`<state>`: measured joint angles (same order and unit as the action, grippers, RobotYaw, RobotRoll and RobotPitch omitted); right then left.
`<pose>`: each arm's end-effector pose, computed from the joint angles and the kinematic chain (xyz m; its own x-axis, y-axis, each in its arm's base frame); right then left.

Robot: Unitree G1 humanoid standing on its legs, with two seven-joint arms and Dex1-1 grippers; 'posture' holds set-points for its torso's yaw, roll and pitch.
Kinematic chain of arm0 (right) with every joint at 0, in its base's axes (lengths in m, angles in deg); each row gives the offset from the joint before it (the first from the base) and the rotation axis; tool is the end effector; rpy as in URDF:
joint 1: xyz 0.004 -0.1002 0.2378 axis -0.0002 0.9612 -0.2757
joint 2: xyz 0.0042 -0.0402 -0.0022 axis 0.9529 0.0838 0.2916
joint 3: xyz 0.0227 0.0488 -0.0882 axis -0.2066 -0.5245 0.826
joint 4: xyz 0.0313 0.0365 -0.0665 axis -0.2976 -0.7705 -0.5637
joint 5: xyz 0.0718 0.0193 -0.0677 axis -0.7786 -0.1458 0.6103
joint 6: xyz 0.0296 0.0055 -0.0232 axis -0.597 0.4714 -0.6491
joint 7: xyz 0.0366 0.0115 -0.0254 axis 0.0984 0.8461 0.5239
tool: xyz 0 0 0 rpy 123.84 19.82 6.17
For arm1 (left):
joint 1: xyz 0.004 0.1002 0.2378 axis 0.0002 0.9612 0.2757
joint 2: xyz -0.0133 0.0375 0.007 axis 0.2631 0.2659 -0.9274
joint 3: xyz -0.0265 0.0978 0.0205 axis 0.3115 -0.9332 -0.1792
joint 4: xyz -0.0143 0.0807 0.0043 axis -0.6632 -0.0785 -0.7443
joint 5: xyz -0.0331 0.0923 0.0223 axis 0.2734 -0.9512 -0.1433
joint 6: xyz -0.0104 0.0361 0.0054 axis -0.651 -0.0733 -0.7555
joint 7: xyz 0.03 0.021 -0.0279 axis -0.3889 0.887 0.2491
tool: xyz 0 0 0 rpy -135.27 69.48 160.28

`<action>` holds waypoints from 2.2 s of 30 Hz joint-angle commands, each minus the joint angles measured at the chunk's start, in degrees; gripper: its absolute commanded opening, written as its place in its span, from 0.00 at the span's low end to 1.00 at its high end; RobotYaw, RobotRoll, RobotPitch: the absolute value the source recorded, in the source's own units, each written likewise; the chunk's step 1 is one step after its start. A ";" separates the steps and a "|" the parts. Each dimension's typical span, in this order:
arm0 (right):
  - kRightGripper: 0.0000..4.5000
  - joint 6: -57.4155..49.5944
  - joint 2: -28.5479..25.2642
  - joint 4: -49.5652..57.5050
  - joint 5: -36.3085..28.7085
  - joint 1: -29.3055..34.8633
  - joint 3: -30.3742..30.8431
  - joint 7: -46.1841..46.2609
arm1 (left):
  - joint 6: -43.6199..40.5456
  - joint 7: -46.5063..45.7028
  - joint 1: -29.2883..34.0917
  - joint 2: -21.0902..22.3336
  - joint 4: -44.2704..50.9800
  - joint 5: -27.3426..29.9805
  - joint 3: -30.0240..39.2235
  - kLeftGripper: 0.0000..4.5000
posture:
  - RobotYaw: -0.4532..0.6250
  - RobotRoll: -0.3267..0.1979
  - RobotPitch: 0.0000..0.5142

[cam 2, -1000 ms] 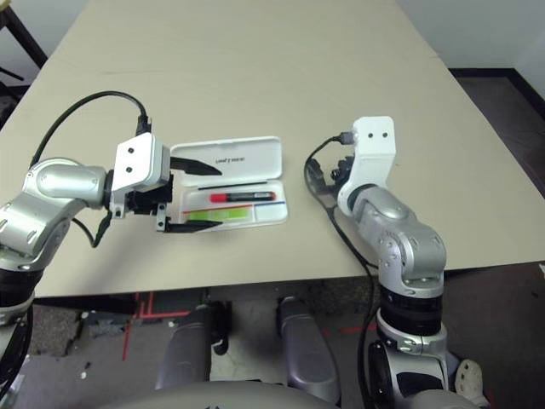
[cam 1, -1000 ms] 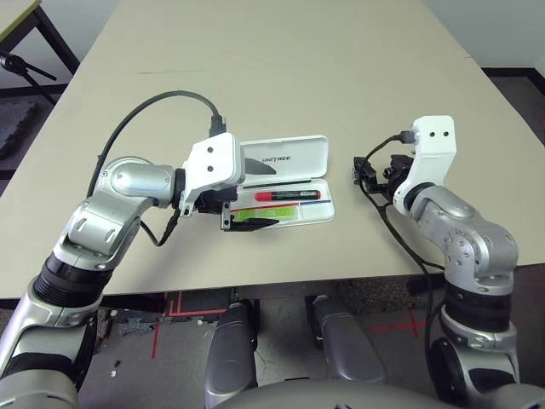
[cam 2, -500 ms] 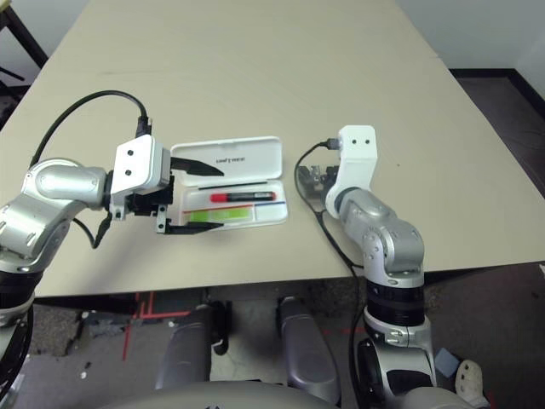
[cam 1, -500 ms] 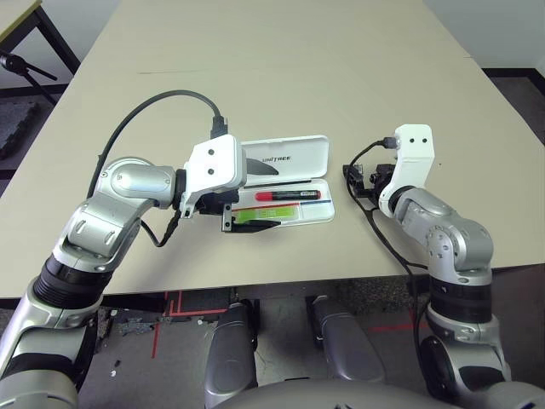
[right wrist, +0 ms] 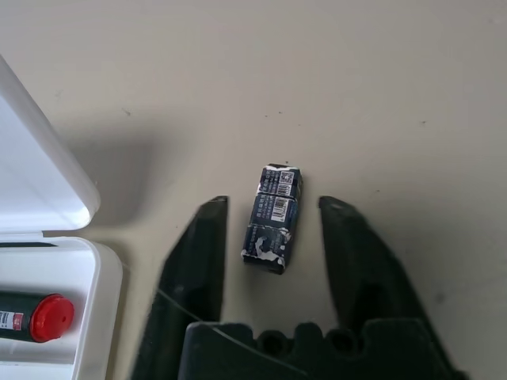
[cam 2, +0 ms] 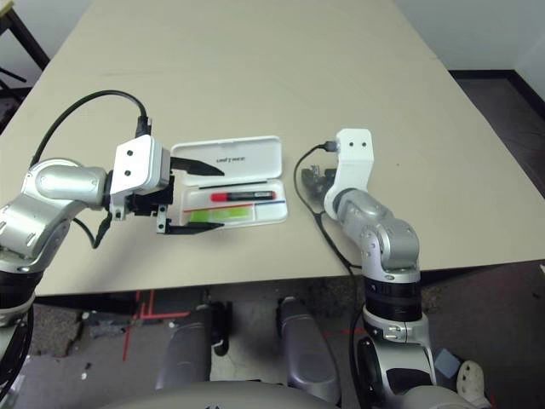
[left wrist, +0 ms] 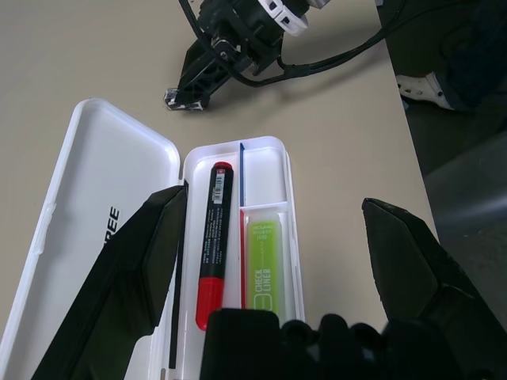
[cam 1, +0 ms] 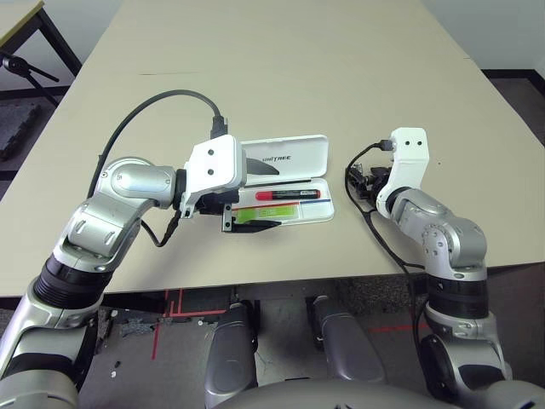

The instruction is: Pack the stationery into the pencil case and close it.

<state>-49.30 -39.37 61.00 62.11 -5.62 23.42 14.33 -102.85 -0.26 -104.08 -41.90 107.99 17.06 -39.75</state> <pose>0.2559 -0.1641 0.1349 0.9259 0.1990 -0.3213 -0.1562 0.9756 0.1542 0.2455 0.1893 0.2203 0.2393 -0.8851 -0.3992 0.8864 0.0314 0.4619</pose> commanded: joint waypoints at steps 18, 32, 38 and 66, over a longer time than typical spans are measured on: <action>0.01 -0.14 -4.24 0.38 0.74 -0.63 0.34 -2.82 | -0.52 0.46 1.36 0.51 2.11 1.29 0.49 1.00 | 0.22 0.62 0.35; 0.01 -1.56 -18.79 0.39 -1.28 -3.29 1.00 -15.55 | -0.73 0.17 1.92 0.71 2.24 1.30 0.58 1.00 | 0.22 0.62 0.36; 0.29 -0.73 -11.19 1.30 -0.44 -3.35 -0.25 -9.97 | -1.45 -0.03 2.28 0.98 3.06 1.44 0.75 1.00 | 0.23 0.62 0.37; 0.99 -1.61 2.95 -5.80 -0.03 -2.09 -1.69 0.21 | -2.72 -0.39 2.20 0.89 4.18 1.51 0.48 1.00 | 0.24 0.62 0.39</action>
<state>-50.12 -36.94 56.99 62.00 -8.62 21.46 14.52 -105.30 -0.35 -102.48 -41.20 110.81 18.07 -39.36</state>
